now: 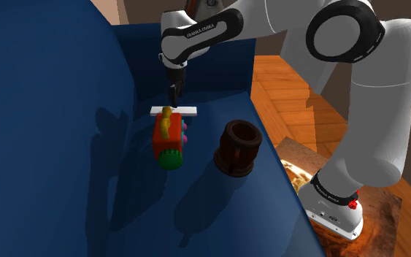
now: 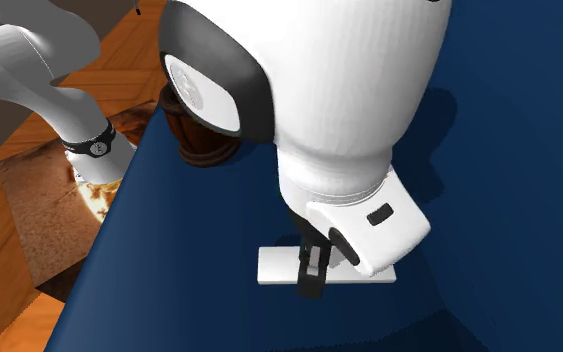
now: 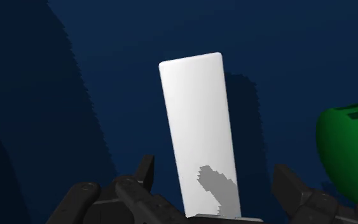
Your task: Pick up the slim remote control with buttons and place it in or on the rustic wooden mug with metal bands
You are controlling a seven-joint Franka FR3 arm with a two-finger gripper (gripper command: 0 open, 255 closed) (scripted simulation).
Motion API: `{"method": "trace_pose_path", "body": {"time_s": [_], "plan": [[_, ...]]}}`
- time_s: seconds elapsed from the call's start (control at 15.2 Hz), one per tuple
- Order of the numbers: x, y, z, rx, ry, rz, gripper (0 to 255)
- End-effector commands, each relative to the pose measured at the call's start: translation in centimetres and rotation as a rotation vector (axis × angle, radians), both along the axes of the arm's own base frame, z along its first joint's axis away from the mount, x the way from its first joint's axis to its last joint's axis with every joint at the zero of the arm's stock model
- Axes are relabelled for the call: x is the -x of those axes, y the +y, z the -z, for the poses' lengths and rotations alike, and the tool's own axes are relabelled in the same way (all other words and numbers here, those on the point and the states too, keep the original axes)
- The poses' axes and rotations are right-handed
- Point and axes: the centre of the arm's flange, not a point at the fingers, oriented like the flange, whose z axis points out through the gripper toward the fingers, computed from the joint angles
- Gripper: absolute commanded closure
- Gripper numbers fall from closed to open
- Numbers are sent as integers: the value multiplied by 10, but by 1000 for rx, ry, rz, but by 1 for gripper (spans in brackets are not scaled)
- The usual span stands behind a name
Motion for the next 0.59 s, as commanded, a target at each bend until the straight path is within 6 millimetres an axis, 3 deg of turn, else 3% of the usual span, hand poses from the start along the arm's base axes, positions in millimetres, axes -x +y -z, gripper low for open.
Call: {"method": "trace_pose_path", "body": {"time_s": [0.0, 0.53], "plan": [[-18, 15, 13, -1, -3, -34, 0], [-17, 19, 53, -1, -3, -36, 0]]}}
